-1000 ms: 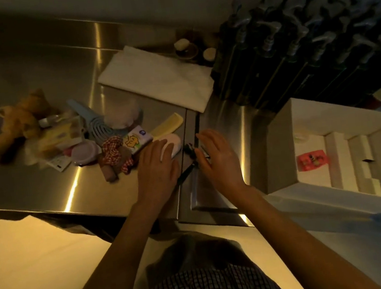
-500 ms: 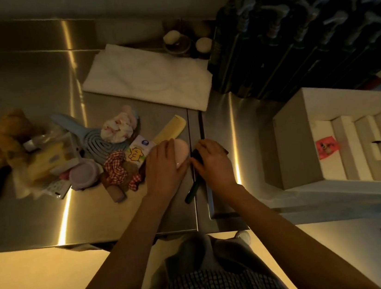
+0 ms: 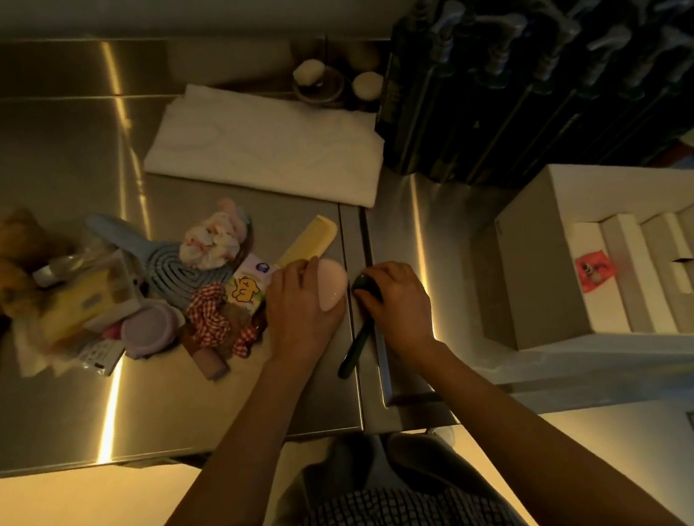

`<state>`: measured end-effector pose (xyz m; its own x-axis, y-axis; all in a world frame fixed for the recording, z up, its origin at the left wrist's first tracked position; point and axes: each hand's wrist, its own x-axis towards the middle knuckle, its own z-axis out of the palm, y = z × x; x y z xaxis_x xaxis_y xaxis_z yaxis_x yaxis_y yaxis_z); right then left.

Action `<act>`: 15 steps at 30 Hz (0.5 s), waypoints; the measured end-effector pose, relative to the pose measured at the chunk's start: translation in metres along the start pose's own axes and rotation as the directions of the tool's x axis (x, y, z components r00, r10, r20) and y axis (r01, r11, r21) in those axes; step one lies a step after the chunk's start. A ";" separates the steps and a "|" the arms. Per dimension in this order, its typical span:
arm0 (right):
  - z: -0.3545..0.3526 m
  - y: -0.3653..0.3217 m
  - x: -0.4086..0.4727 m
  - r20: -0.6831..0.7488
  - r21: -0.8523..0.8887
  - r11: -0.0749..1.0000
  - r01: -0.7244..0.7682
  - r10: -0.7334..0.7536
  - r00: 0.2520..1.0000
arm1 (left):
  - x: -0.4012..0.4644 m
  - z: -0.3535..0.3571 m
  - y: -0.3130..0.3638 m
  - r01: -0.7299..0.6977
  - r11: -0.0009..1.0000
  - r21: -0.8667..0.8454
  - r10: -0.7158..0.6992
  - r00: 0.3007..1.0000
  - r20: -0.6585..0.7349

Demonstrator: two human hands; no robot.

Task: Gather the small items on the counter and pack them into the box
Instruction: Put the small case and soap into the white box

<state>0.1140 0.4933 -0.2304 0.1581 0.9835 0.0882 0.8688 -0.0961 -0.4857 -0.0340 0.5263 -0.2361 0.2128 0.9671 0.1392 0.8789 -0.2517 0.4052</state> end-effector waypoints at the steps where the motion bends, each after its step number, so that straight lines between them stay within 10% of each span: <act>1: -0.001 0.001 -0.001 -0.011 0.010 1.000 -0.003 0.003 1.000 | -0.001 -0.001 0.001 -0.001 1.000 -0.016 0.000 1.000 -0.020; 15: -0.061 -0.011 -0.011 -0.262 0.257 0.965 0.041 0.029 0.965 | 0.004 -0.039 0.048 -0.062 0.983 -0.175 0.010 0.957 -0.289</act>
<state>0.1314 0.4744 -0.1724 0.3003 0.9058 0.2990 0.7246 -0.0128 -0.6890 -0.0081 0.5166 -0.1808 0.0889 0.9131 0.3980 0.7759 -0.3140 0.5472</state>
